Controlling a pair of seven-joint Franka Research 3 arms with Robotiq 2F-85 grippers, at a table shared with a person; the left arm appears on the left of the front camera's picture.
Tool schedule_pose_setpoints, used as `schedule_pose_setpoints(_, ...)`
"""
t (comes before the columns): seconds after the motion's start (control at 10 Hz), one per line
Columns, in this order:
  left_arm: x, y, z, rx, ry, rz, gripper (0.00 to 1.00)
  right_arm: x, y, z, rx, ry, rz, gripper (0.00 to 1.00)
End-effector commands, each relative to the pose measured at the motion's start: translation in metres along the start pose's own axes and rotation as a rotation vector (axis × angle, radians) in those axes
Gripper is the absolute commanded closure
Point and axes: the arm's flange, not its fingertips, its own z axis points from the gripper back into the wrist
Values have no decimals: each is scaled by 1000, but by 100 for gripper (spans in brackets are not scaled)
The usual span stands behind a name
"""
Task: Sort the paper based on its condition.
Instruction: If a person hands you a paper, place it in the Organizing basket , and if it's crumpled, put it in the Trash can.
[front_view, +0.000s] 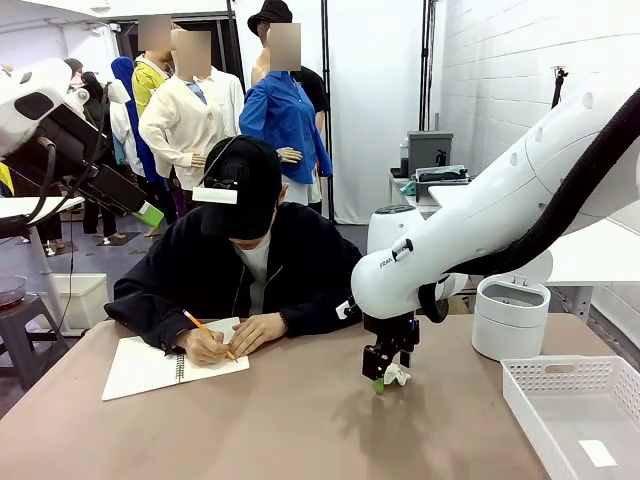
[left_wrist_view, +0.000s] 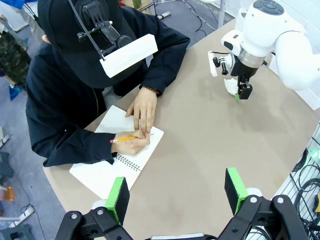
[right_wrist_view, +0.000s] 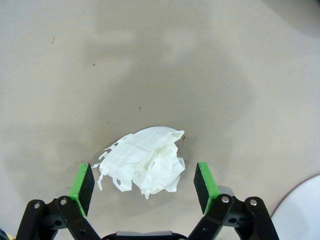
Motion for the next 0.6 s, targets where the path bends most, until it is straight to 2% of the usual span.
schedule_pose_setpoints(0.0,0,1,0,0,-2,2,0,6,-1,1,22,9,11,0)
schedule_pose_setpoints(0.2,0,1,0,0,-2,2,0,7,-2,-2,18,-5,0,0)
schedule_pose_setpoints(0.3,0,1,0,0,-2,2,0,4,-3,12,1,-49,-5,0)
schedule_pose_setpoints(0.4,0,1,0,0,-2,2,0,2,0,0,2,4,1,0)
schedule_pose_setpoints(0.5,0,1,0,0,-2,2,0,2,0,0,2,4,1,0)
